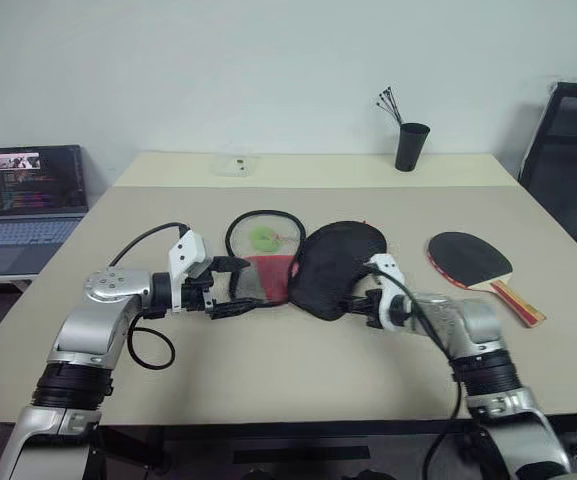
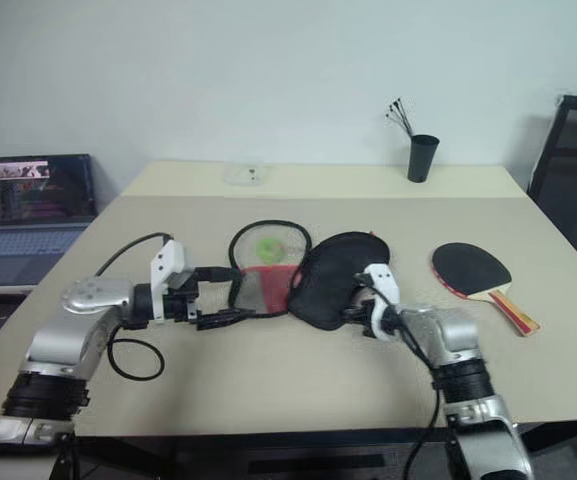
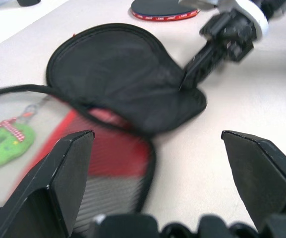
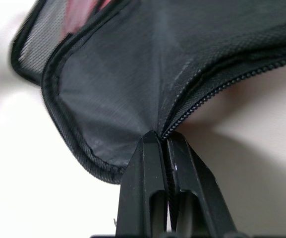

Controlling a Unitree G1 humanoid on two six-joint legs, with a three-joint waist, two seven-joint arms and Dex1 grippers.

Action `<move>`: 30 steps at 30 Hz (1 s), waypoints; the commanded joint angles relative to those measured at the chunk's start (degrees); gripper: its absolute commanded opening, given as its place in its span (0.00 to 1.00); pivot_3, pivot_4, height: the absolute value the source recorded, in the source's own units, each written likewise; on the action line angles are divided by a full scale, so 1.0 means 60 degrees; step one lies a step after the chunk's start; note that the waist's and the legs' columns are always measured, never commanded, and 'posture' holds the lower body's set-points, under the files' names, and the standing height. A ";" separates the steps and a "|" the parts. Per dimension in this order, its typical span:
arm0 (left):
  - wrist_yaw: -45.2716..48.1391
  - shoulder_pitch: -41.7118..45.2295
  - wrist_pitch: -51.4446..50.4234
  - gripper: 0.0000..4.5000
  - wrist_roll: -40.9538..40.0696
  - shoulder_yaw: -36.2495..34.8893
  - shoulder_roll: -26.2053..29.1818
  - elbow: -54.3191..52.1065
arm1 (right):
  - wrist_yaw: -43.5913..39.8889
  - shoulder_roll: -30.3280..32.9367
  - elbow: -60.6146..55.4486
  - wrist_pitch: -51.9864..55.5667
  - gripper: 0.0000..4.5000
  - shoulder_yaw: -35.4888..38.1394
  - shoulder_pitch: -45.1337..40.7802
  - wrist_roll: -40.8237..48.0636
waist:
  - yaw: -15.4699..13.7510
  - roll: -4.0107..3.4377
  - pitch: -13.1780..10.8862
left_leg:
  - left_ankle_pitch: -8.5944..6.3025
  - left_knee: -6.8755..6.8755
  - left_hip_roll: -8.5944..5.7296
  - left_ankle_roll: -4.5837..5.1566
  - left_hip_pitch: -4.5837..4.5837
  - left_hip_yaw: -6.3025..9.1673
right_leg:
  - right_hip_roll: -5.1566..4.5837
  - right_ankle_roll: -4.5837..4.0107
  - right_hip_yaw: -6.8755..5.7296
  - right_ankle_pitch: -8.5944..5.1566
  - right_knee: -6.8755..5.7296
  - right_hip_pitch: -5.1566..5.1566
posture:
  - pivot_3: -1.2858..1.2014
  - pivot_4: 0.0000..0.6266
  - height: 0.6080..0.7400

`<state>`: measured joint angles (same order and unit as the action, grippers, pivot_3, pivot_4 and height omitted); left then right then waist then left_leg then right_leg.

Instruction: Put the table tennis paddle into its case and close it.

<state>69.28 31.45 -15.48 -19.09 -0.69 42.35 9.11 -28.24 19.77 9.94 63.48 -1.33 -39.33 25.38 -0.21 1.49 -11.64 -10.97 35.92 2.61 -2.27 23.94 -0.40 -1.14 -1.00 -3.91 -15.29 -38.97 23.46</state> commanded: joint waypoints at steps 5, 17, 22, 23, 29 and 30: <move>0.0021 0.0211 0.0142 1.00 -0.0002 0.0097 -0.0162 -0.0292 | -0.1652 0.1770 0.0874 -0.0258 0.01 -0.0735 -0.0826 -0.0482 | 0.0040 0.0001 -0.0001 | -0.0002 0.0000 -0.0007 0.0004 -0.0003 -0.0013 | 0.0015 0.0004 0.0006 0.0003 0.0000 0.0009 | 0.52 0.24 1.00; -0.0043 0.0392 0.0271 1.00 0.0111 0.0340 -0.0386 -0.0177 | -0.3276 0.2490 0.3493 -0.2213 0.01 -0.1829 -0.2239 -0.1994 | 0.0044 0.0004 -0.0004 | -0.0004 0.0003 -0.0002 0.0005 -0.0001 -0.0027 | 0.0044 0.0006 0.0019 0.0005 0.0000 0.0020 | 0.52 0.24 1.00; -0.0065 0.0400 0.0310 1.00 0.0173 0.0344 -0.0426 -0.0187 | -0.3436 0.2398 0.3984 -0.2735 0.01 -0.1805 -0.2459 -0.2375 | 0.0046 0.0004 -0.0004 | -0.0004 0.0002 0.0001 0.0005 -0.0001 -0.0029 | 0.0045 0.0006 0.0020 0.0005 0.0000 0.0022 | 0.52 0.24 1.00; -0.0076 0.0405 0.0321 1.00 0.0187 0.0348 -0.0438 -0.0179 | -0.3445 0.2400 0.4051 -0.2795 0.01 -0.1803 -0.2472 -0.2464 | 0.0046 0.0004 -0.0004 | -0.0004 0.0002 0.0001 0.0005 -0.0001 -0.0029 | 0.0045 0.0006 0.0020 0.0005 0.0000 0.0022 | 0.52 0.24 1.00; -0.0167 0.0588 0.0499 1.00 0.0357 0.0449 -0.0666 0.0090 | -0.3488 0.2518 0.4077 -0.3065 0.35 -0.1725 -0.2339 -0.2819 | 0.0043 0.0004 -0.0004 | -0.0004 0.0005 0.0000 0.0005 -0.0001 -0.0030 | 0.0044 0.0007 0.0021 0.0005 -0.0003 0.0021 | 0.52 0.24 1.00; -0.0182 0.0649 0.0537 1.00 0.0385 0.0478 -0.0737 0.0157 | -0.3493 0.2549 0.3982 -0.3063 0.42 -0.1711 -0.2275 -0.2837 | 0.0040 0.0004 -0.0004 | -0.0004 0.0005 0.0000 0.0005 -0.0002 -0.0031 | 0.0044 0.0007 0.0022 0.0006 -0.0003 0.0021 | 0.52 0.24 1.00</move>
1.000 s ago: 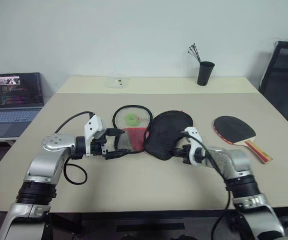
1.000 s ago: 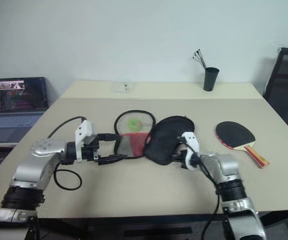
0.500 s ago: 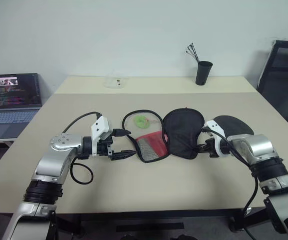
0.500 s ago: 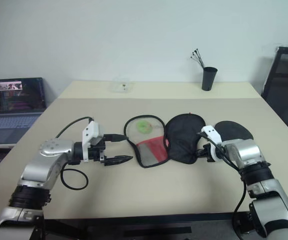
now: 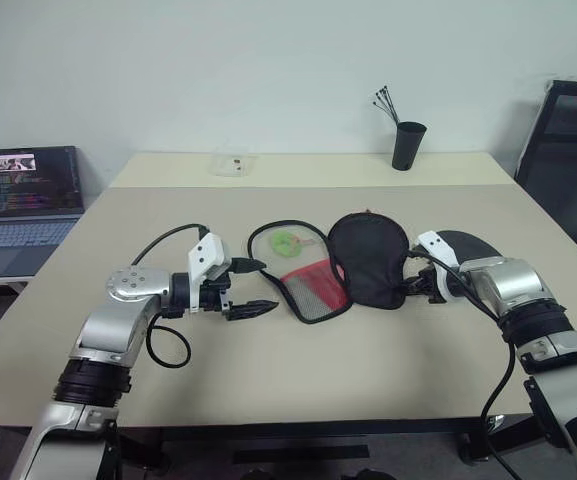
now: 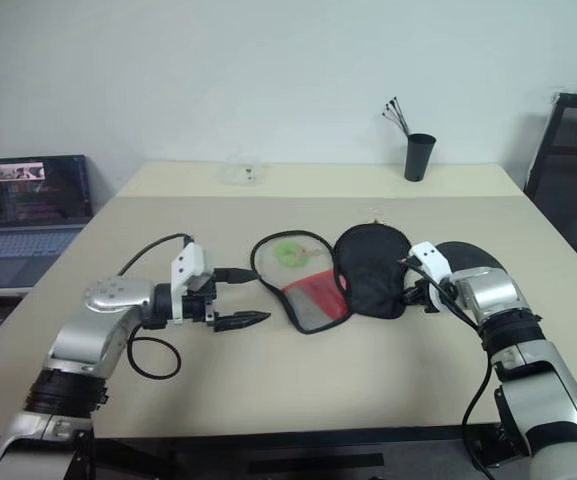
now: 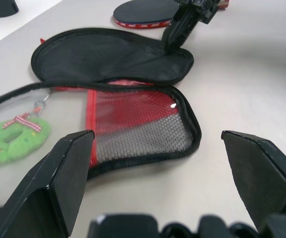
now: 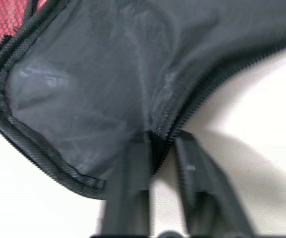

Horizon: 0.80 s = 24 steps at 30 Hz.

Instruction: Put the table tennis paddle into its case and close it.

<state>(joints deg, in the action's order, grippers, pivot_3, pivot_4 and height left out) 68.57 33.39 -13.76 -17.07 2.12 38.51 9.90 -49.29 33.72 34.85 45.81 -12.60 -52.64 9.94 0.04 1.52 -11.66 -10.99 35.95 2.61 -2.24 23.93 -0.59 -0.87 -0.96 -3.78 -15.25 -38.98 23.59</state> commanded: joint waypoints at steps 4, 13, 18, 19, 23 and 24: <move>-0.0056 0.0597 0.0396 1.00 0.0133 0.0179 -0.0407 0.0281 | 0.0061 0.0391 -0.0842 -0.0262 0.72 0.0122 0.0432 -0.0482 | -0.0031 0.0000 0.0000 | 0.0000 0.0002 -0.0002 0.0000 0.0001 0.0002 | 0.0000 0.0000 -0.0001 0.0000 -0.0001 -0.0001 | 0.52 0.24 1.00; 0.0064 0.1251 0.0682 1.00 0.0245 0.0537 -0.1067 0.0983 | 0.1051 0.0195 -0.2157 0.0389 0.94 0.1362 0.1201 -0.0088 | -0.0011 0.0001 0.0000 | 0.0000 0.0004 -0.0003 -0.0001 0.0001 -0.0003 | -0.0002 0.0004 0.0001 0.0002 -0.0001 -0.0002 | 0.52 0.24 1.00; 0.0104 0.1615 0.1024 1.00 0.0372 0.0721 -0.1576 0.1605 | 0.1380 0.0129 -0.3218 0.0897 0.94 0.2246 0.1707 0.0446 | -0.0010 0.0001 0.0000 | 0.0000 0.0004 -0.0005 -0.0001 0.0003 -0.0008 | -0.0002 0.0004 0.0003 0.0003 0.0000 -0.0001 | 0.52 0.24 1.00; 0.0147 0.1700 0.1106 1.00 0.0394 0.0779 -0.1692 0.1740 | 0.1425 0.0125 -0.3531 0.0917 0.94 0.2403 0.1847 0.0555 | -0.0012 0.0001 0.0000 | 0.0000 0.0004 -0.0005 -0.0001 0.0003 -0.0007 | -0.0002 0.0004 0.0003 0.0002 0.0001 -0.0001 | 0.52 0.24 1.00; 0.0387 0.2002 0.1406 1.00 0.0507 0.0905 -0.1952 0.2235 | 0.1470 0.0167 -0.4712 0.1141 0.94 0.2878 0.2264 0.1036 | 0.0009 0.0001 0.0000 | 0.0000 0.0004 -0.0004 0.0000 0.0002 -0.0007 | 0.0001 0.0004 0.0002 0.0002 0.0000 -0.0001 | 0.52 0.24 1.00; 0.0411 0.2081 0.1499 1.00 0.0548 0.0921 -0.2006 0.2392 | 0.1464 0.0202 -0.4997 0.1297 0.94 0.3038 0.2339 0.1215 | 0.0015 0.0001 0.0000 | 0.0000 0.0004 -0.0003 0.0000 0.0001 -0.0008 | 0.0002 0.0004 0.0004 0.0002 -0.0001 -0.0001 | 0.52 0.24 1.00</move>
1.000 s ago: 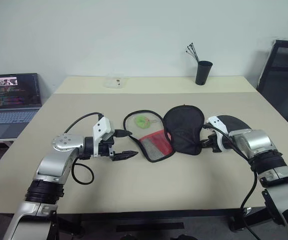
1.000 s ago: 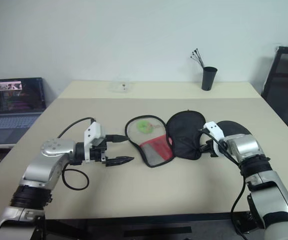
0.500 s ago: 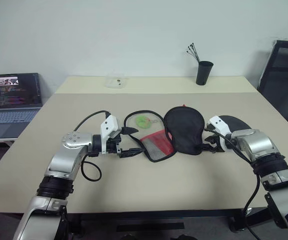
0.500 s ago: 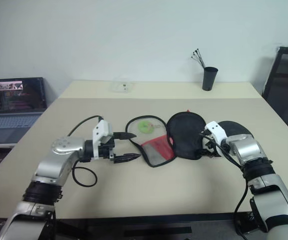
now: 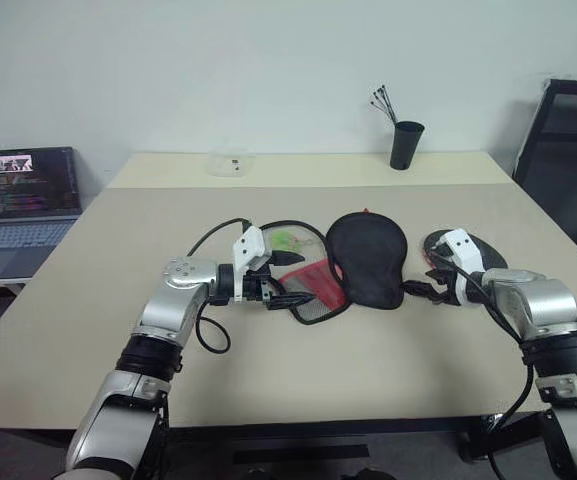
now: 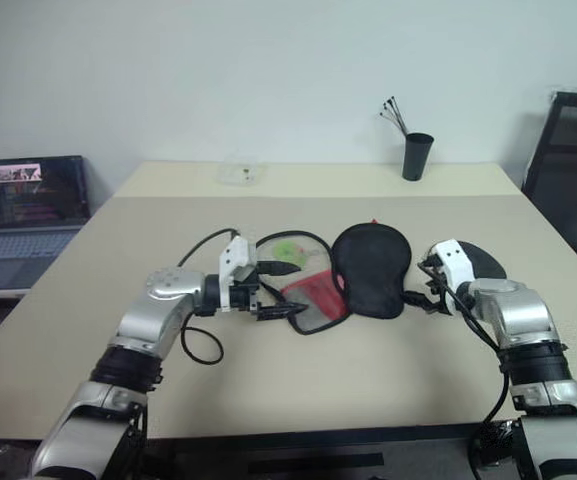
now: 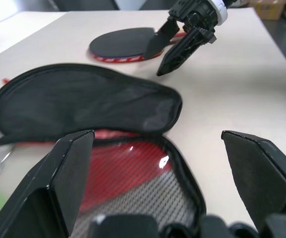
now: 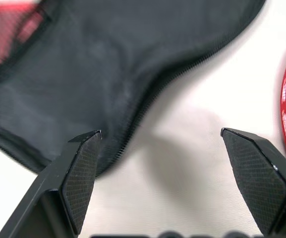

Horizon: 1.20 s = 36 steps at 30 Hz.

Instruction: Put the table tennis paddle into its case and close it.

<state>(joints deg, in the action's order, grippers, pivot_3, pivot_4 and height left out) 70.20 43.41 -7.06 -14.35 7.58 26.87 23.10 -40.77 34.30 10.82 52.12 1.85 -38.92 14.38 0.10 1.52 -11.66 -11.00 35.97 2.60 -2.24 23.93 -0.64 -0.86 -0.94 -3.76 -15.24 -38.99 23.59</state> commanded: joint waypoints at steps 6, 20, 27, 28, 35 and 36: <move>0.0100 0.0765 0.0987 1.00 0.0376 0.0155 -0.0573 0.1100 | 0.0456 0.0578 -0.1485 0.0269 0.94 0.1747 0.0504 0.0816 | -0.0017 0.0000 0.0000 | 0.0000 0.0001 -0.0003 0.0000 0.0001 0.0003 | 0.0002 0.0000 -0.0003 0.0000 0.0001 -0.0002 | 0.52 0.24 1.00; 0.0355 0.0743 0.1637 1.00 0.0626 0.0198 -0.1096 0.1556 | 0.1129 0.2075 0.1803 -0.1842 0.94 0.2191 0.1244 -0.0292 | 0.0043 0.0003 -0.0003 | 0.0000 0.0002 -0.0007 0.0001 -0.0011 -0.0016 | 0.0002 0.0004 0.0011 0.0002 -0.0004 -0.0002 | 0.52 0.24 1.00; 0.0512 0.0786 0.1635 1.00 0.0628 0.0159 -0.1103 0.1488 | 0.0307 0.2342 0.4466 -0.3123 0.94 0.1355 -0.0101 -0.0891 | 0.0064 0.0003 -0.0003 | 0.0000 0.0004 -0.0007 0.0001 -0.0013 -0.0023 | 0.0004 0.0006 0.0020 0.0003 -0.0002 -0.0002 | 0.52 0.24 1.00; 0.0526 0.0781 0.1632 1.00 0.0630 0.0150 -0.1096 0.1477 | 0.0142 0.2314 0.4849 -0.3290 0.94 0.1198 -0.0348 -0.0994 | 0.0064 0.0003 -0.0003 | 0.0000 0.0003 -0.0007 0.0001 -0.0012 -0.0021 | 0.0005 0.0005 0.0019 0.0003 -0.0002 -0.0002 | 0.52 0.24 1.00; 0.0514 0.0708 0.1552 1.00 0.0624 0.0109 -0.1012 0.1317 | -0.0559 0.2129 0.6940 -0.4064 0.94 0.0307 -0.1593 -0.1698 | 0.0043 0.0003 -0.0003 | 0.0000 0.0003 -0.0009 0.0001 -0.0007 -0.0026 | 0.0004 0.0005 0.0026 0.0003 0.0005 -0.0002 | 0.52 0.24 1.00; 0.0504 0.0696 0.1535 1.00 0.0620 0.0101 -0.0994 0.1290 | -0.0648 0.2120 0.7140 -0.4154 0.94 0.0221 -0.1683 -0.1773 | 0.0045 0.0003 -0.0003 | 0.0000 0.0003 -0.0009 0.0001 -0.0007 -0.0026 | 0.0003 0.0006 0.0026 0.0003 0.0006 -0.0002 | 0.52 0.24 1.00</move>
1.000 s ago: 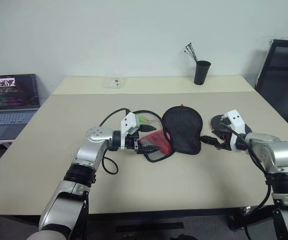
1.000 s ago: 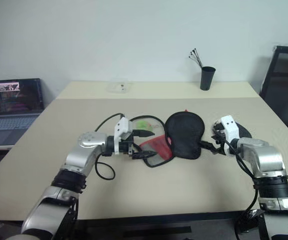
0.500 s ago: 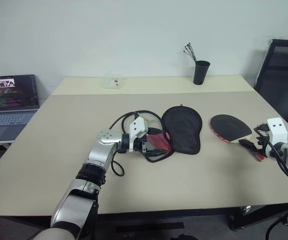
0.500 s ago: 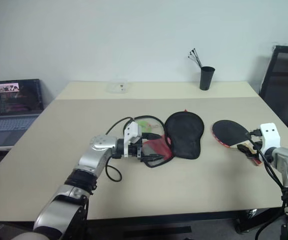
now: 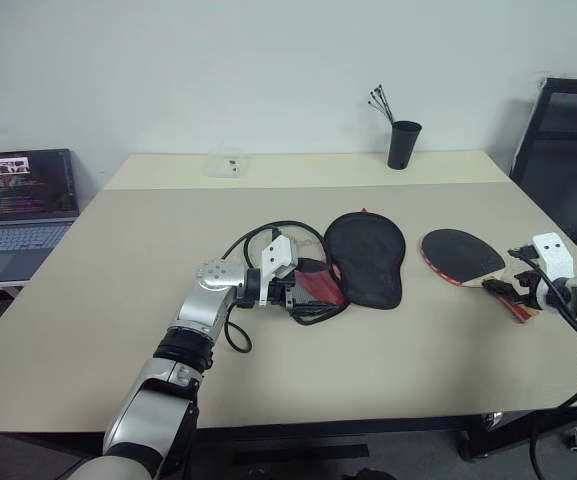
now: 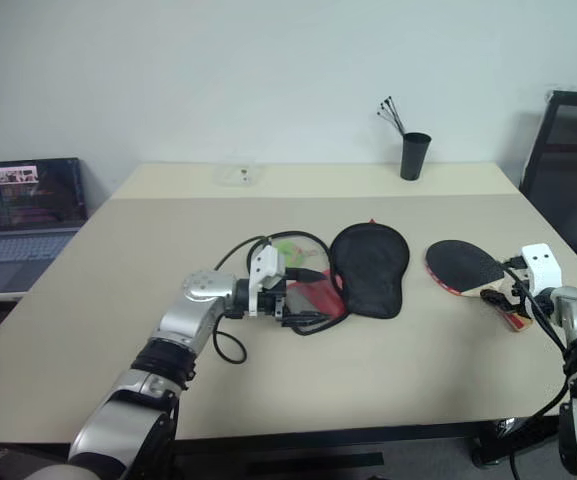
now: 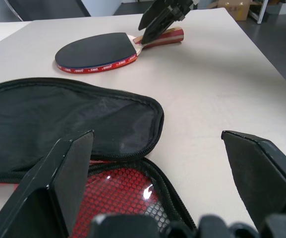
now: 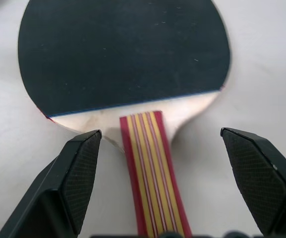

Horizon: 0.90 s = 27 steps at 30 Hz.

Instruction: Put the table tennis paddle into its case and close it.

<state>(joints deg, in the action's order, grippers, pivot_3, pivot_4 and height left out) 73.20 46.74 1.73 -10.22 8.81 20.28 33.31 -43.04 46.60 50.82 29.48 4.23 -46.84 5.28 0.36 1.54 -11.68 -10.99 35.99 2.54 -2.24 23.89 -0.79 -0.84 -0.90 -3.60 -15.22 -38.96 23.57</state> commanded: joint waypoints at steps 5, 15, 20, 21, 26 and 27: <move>-0.0026 0.0024 -0.0017 1.00 -0.0110 -0.0155 0.0247 -0.0599 | -0.0793 0.0073 0.1073 -0.0657 0.94 -0.0535 -0.0633 -0.0571 | 0.0011 -0.0001 0.0000 | 0.0000 0.0001 0.0003 0.0000 -0.0004 -0.0001 | 0.0001 0.0000 0.0002 0.0000 -0.0005 0.0000 | 0.52 0.24 1.00; -0.0123 -0.0158 -0.0274 1.00 -0.0199 -0.0203 0.0372 -0.1009 | -0.0614 -0.0273 0.1454 -0.0723 0.74 -0.0391 -0.0823 -0.0629 | 0.0016 0.0000 0.0001 | 0.0001 0.0005 0.0008 -0.0001 -0.0010 0.0000 | 0.0003 -0.0003 0.0003 0.0002 -0.0008 -0.0004 | 0.52 0.24 1.00; -0.0184 -0.0202 -0.0365 1.00 -0.0226 -0.0209 0.0380 -0.1164 | -0.0205 -0.0469 0.1402 -0.0508 0.35 -0.0203 -0.0789 -0.0561 | 0.0025 0.0003 0.0003 | 0.0001 0.0020 0.0008 -0.0001 -0.0025 -0.0004 | 0.0003 -0.0007 0.0011 0.0029 -0.0007 -0.0021 | 0.52 0.24 1.00; -0.0209 -0.0212 -0.0387 1.00 -0.0229 -0.0220 0.0386 -0.1203 | -0.0066 -0.0488 0.1358 -0.0501 0.28 -0.0170 -0.0764 -0.0577 | 0.0025 0.0003 0.0003 | 0.0002 0.0023 0.0008 -0.0001 -0.0026 -0.0004 | 0.0003 -0.0005 0.0012 0.0032 -0.0007 -0.0023 | 0.52 0.24 1.00; -0.0315 -0.0418 -0.0586 1.00 -0.0320 -0.0321 0.0556 -0.1611 | 0.0483 -0.0481 0.0572 -0.0183 0.24 0.0202 -0.0757 -0.0410 | 0.0025 0.0002 0.0003 | 0.0002 0.0030 0.0006 -0.0001 -0.0026 -0.0011 | 0.0002 0.0002 0.0026 0.0042 -0.0006 -0.0027 | 0.52 0.24 1.00; -0.0347 -0.0485 -0.0640 1.00 -0.0344 -0.0345 0.0599 -0.1728 | 0.0526 -0.0467 0.0276 -0.0018 0.24 0.0282 -0.0749 -0.0330 | 0.0024 0.0001 0.0002 | 0.0002 0.0029 0.0007 -0.0001 -0.0026 -0.0012 | 0.0002 0.0002 0.0027 0.0042 -0.0006 -0.0026 | 0.52 0.24 1.00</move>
<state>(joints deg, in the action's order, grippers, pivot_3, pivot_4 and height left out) 71.59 43.86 -1.65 -11.10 8.39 22.96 25.93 -41.41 43.00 56.38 28.29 3.52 -50.68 2.09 0.51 1.55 -11.67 -10.98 36.15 2.59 -2.24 23.75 -0.88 -0.83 -0.89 -3.43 -14.97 -38.99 23.45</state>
